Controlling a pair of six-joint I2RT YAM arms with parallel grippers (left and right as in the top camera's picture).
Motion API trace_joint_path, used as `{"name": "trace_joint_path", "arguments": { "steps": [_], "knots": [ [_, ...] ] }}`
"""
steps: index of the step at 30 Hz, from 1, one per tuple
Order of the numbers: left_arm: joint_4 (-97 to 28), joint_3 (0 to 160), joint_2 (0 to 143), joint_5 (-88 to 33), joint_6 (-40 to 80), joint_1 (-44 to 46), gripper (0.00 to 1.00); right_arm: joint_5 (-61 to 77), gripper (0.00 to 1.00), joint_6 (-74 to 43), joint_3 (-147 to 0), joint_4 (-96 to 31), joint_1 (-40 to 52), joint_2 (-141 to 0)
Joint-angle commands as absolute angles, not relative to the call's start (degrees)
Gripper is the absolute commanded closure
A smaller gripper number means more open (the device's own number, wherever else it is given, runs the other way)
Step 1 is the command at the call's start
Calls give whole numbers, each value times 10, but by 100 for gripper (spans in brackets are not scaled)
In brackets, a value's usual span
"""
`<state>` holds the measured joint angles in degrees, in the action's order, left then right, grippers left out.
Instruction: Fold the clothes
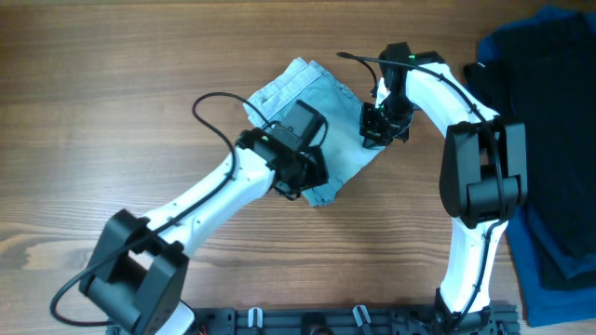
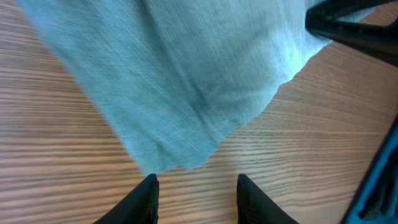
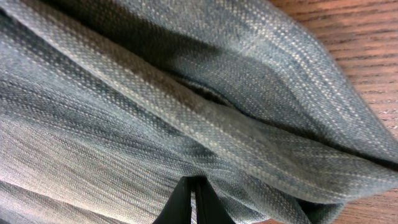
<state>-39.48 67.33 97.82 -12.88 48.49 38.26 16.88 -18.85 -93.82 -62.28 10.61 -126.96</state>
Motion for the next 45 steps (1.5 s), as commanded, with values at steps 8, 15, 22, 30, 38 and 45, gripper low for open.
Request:
{"name": "trace_joint_path", "arguments": {
  "steps": [8,15,22,30,38,45],
  "knots": [
    [-365,667,1055,-78,565,432,62,163,96,-180,-933,-619,109,-1275],
    [-359,667,1058,-28,597,443,64,163,96,-180,-933,-615,109,-1275],
    [-355,666,1082,-25,597,447,61,163,96,-180,-933,-610,109,-1275],
    [-418,667,1082,-17,554,429,96,163,96,-180,-933,-609,109,-1275],
    [-475,667,1069,36,455,378,80,164,96,-167,-933,-609,109,-1275],
    [-444,667,1069,42,423,377,79,185,96,-24,-939,-620,109,-1267]
  ]
}}
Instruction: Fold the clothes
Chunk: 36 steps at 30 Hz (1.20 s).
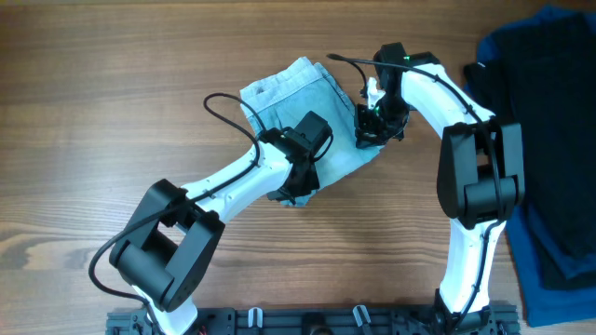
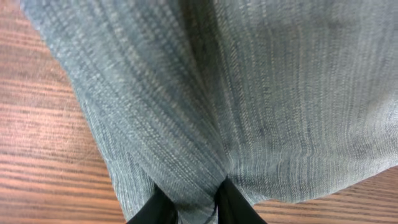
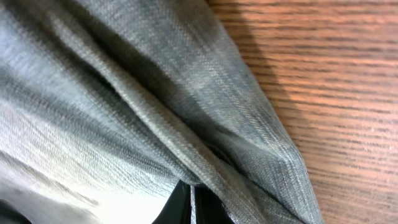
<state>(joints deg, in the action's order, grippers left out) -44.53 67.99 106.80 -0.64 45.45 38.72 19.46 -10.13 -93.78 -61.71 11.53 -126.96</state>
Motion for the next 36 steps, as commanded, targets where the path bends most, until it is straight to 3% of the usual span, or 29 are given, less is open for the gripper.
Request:
{"name": "trace_joint_path", "arguments": {
  "steps": [1,3,5,7,13,30,32,35,36],
  "knots": [
    [-444,667,1069,42,421,377,78,185,96,-10,-939,-620,109,-1261],
    [-448,667,1069,41,422,377,74,185,96,1,-939,-618,110,-1243],
    [-464,668,1065,42,422,377,55,185,96,5,-939,-618,110,-1228],
    [-482,668,1056,36,422,377,50,185,96,6,-938,-620,110,-1227],
    [-504,665,1046,-35,422,385,50,178,96,15,-919,-594,112,-1233],
    [-471,639,1047,-1,422,408,50,174,91,44,-902,-575,147,-1233],
    [-456,629,1047,-1,422,408,58,174,91,44,-902,-575,147,-1233],
    [-463,630,1046,25,422,407,91,173,91,44,-902,-574,147,-1233],
    [-471,630,1045,40,422,407,96,165,91,44,-902,-574,147,-1233]
  ]
}}
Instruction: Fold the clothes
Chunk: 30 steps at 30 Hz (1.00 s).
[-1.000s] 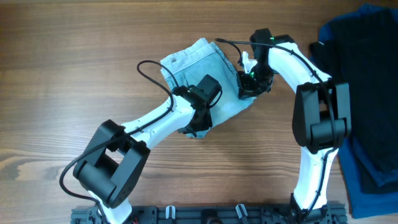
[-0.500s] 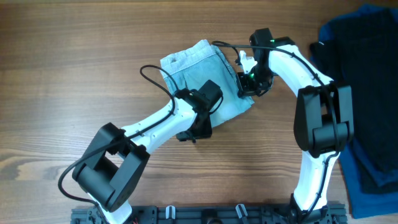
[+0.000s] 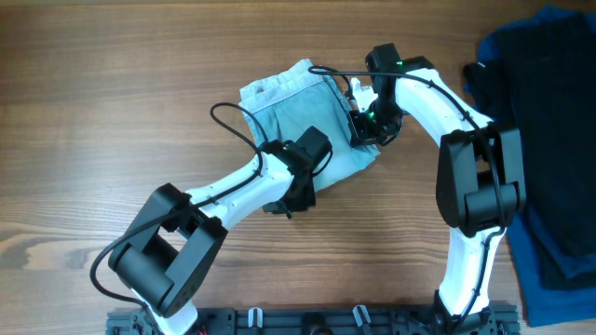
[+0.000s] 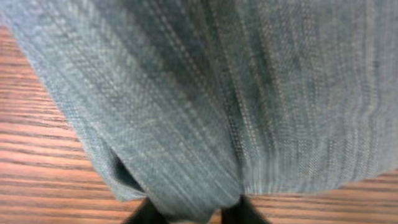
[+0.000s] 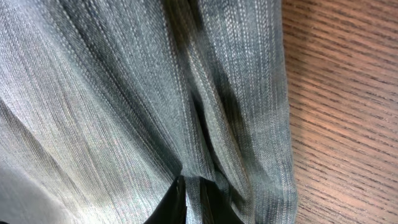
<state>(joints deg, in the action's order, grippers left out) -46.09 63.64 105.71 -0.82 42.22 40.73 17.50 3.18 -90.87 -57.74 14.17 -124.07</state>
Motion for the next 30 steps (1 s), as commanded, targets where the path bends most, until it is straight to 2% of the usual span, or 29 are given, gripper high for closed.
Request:
{"name": "trace_joint_path", "arguments": {
  "steps": [1,5,8,9,11,21,25,30],
  "knots": [
    [-482,630,1042,59,422,407,96,155,90,43,-902,-575,147,-1233],
    [-523,630,1016,126,422,406,91,146,89,43,-894,-572,147,-1233],
    [-537,630,994,157,422,406,79,146,89,43,-882,-559,147,-1233],
    [-536,630,993,159,422,406,78,146,89,43,-880,-557,147,-1233],
    [-536,630,993,159,422,406,78,148,96,43,-883,-556,147,-1232],
    [-528,630,993,159,422,406,77,216,96,43,-901,-620,149,-1142],
    [-526,630,993,159,422,406,77,241,96,43,-855,-589,156,-1147],
    [-519,630,993,159,422,406,76,241,96,23,-758,-491,159,-1148]
  ]
}}
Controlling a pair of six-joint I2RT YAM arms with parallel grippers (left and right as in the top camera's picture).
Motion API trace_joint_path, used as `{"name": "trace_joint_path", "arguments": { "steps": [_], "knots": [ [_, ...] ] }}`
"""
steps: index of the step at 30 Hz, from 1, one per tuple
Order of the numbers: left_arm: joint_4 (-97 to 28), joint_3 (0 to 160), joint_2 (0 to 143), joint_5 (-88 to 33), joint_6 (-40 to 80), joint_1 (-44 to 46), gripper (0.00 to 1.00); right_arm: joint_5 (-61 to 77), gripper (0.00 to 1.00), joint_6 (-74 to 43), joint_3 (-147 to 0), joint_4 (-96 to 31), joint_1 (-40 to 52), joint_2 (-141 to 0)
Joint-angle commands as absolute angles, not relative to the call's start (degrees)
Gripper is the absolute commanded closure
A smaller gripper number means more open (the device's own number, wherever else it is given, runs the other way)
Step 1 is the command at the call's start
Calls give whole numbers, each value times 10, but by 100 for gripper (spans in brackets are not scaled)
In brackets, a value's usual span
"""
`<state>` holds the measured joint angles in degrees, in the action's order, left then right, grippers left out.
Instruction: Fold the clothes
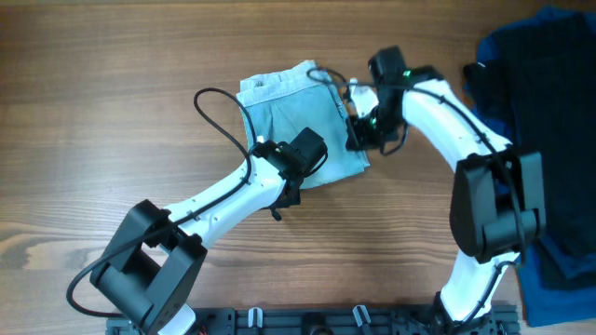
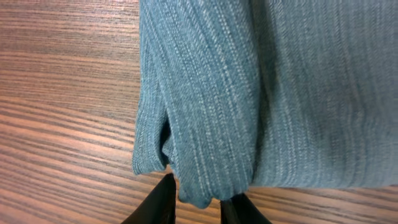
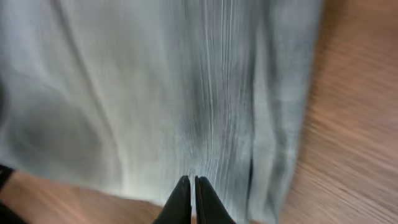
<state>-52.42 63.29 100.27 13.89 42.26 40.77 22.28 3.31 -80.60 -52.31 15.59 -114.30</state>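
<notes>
A light blue denim garment [image 1: 298, 121] lies folded into a rough square in the middle of the table. My left gripper [image 1: 282, 189] is at its near edge; in the left wrist view the left gripper [image 2: 199, 202] is shut on a folded corner of the cloth [image 2: 205, 106]. At the garment's right edge is my right gripper [image 1: 358, 137]. The right wrist view is blurred: the right gripper [image 3: 191, 199] has its jaws pressed together over pale fabric [image 3: 155, 93], with creases running to the tips.
A pile of dark blue clothes [image 1: 549, 186] with a black piece [image 1: 507, 70] on it fills the right side of the wooden table [image 1: 112, 112]. The left arm's black cable [image 1: 219, 102] loops beside the garment's left edge.
The garment has shifted slightly left and lies flatter and squarer. Both grippers stay shut at its near and right edges. The right one sits a little nearer me.
First my left gripper stood open at the garment's near corner while the right one pinched its right edge. Then the left was shut on the near edge. With both holding, the garment moved up and left, and now it is a tidier square.
</notes>
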Motion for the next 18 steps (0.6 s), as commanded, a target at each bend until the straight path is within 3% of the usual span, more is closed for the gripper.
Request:
{"name": "trace_joint_path", "arguments": {
  "steps": [1,5,18],
  "knots": [
    [-516,630,993,159,422,406,76,238,96,10,-727,-452,159,-1148],
    [-515,629,993,160,422,406,77,213,96,-26,-671,-383,159,-1149],
    [-531,581,994,226,450,372,86,173,96,-38,-668,-392,159,-1149]
  ]
}}
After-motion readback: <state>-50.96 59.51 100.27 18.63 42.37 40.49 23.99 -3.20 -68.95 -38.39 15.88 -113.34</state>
